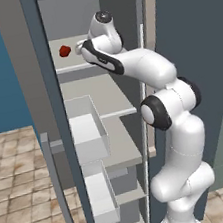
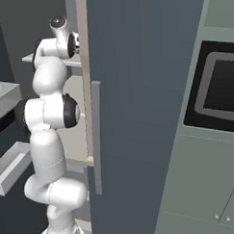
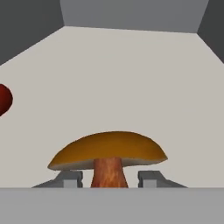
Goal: Take the bell pepper and mushroom out of the freezer and place them in the tupperware container on the counter. Then put the tupperware containing the vegetables back in the freezer.
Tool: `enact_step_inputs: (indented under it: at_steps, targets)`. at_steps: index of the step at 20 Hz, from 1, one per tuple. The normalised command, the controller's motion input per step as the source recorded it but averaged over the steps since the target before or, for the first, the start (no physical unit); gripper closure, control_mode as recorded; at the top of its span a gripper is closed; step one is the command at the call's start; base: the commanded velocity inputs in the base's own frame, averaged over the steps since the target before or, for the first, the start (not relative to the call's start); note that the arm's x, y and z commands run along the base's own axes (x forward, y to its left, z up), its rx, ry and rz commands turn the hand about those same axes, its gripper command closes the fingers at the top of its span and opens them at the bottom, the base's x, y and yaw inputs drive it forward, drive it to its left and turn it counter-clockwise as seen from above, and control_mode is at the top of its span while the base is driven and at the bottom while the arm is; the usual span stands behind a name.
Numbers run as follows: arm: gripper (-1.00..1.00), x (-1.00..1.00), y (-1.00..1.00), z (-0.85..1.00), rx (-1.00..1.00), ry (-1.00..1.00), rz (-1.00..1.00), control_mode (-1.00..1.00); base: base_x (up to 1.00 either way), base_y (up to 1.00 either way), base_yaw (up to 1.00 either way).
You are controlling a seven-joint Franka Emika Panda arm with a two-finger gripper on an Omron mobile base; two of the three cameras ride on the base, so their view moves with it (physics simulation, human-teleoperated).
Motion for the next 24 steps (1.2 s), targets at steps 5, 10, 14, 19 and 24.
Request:
enact_step_inputs:
  at_steps: [5,10,14,19,24]
  targets:
    - [1.0,0.05,0.07,-0.23,0.0,0.0,0.0,-1.0,0.0,0.0,0.0]
    - [1.0,-0.64,0.0,0.03,0.0,-0.11,0.0,-1.0,0.0,0.0,0.0]
    - [1.0,-1.0,-0.17,0.19,0.0,-0.2,0.0,-1.0,0.0,0.0,0.0]
    - [1.0,-1.0,-0.26,0.14,0.01,-0.15,0.0,-1.0,0.0,0.0,0.0]
    - [1.0,-1.0,-0.4,0.13,0.05,-0.05,0.0,-1.0,0.0,0.0,0.0]
